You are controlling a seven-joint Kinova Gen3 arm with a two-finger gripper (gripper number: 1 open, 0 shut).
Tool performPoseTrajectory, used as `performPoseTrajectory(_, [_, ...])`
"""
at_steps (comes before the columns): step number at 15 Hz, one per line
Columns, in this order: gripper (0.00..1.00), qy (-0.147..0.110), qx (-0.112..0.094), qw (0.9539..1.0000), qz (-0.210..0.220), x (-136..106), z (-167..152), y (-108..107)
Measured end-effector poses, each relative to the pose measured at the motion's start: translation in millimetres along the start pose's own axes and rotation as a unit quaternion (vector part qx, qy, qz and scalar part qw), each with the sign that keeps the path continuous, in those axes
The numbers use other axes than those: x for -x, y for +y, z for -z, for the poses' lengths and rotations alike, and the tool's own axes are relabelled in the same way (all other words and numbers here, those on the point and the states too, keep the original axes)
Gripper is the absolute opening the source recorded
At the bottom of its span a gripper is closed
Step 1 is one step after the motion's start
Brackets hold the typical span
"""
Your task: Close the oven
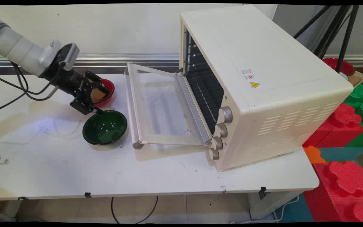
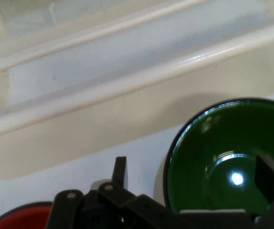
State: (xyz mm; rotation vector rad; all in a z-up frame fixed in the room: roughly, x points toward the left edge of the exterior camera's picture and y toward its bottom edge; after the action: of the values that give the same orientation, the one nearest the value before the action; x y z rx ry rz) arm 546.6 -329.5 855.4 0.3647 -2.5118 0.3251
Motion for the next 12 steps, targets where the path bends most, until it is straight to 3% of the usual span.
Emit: performPoseTrajectory(12, [1.0, 0.03, -0.025, 0.9987, 0.034, -2.5, -43.2, -12.3])
